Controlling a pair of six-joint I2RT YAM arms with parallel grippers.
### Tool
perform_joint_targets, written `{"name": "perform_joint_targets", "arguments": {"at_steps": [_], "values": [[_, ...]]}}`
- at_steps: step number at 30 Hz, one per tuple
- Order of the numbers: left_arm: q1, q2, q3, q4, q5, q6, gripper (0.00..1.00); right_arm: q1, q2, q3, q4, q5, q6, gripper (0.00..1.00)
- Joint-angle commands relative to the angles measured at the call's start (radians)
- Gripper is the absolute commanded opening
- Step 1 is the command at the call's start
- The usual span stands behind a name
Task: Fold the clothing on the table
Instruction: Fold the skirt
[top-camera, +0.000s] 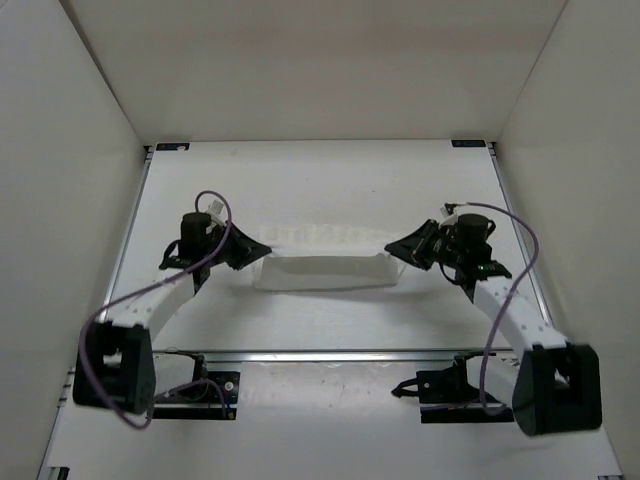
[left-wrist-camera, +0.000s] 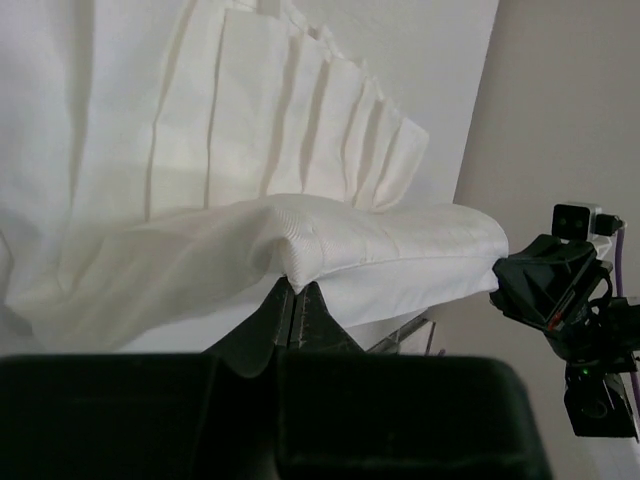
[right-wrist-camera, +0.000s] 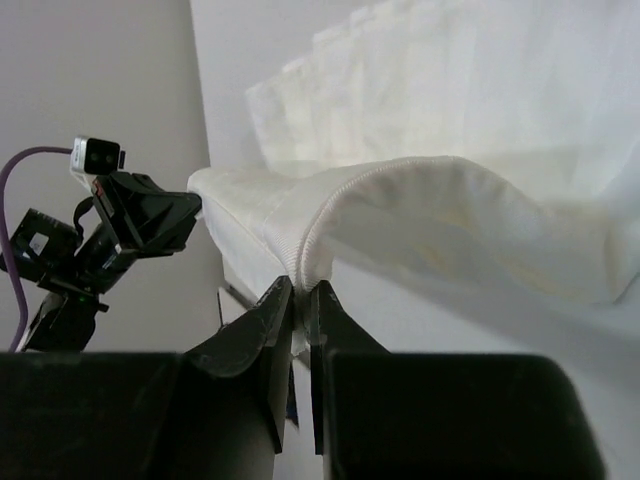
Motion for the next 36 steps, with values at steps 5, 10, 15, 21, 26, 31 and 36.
{"name": "perform_joint_targets", "arguments": {"at_steps": [5, 10, 15, 21, 26, 31, 36], "values": [[0.102, 0.534, 0.37, 0.284, -0.05, -0.004, 0.48, -0.119, 0.588, 0.425, 0.256, 0.121, -0.126, 0.26], [0.108, 0.693, 0.522, 0.33, 0.13, -0.055, 0.64, -0.129, 0.761, 0.578, 0.176, 0.019, -0.109, 0.5], [0.08, 0.532, 0.366, 0.192, 0.065, 0.069, 0.68, -0.058, 0.554, 0.448, -0.031, 0.282, -0.258, 0.63], [0.021, 0.256, 0.146, 0.014, -0.112, 0.232, 0.69, -0.041, 0.319, 0.209, -0.148, 0.402, -0.304, 0.72], [-0.016, 0.112, -0.01, 0.014, -0.189, 0.247, 0.71, -0.041, 0.184, 0.006, -0.059, 0.359, -0.28, 0.76], [-0.026, 0.032, -0.155, 0.028, -0.287, 0.22, 0.72, -0.027, 0.199, -0.071, -0.005, 0.316, -0.275, 0.77], [-0.071, 0.044, -0.155, 0.034, -0.369, 0.2, 0.71, -0.018, 0.296, -0.053, 0.059, 0.279, -0.266, 0.77]]}}
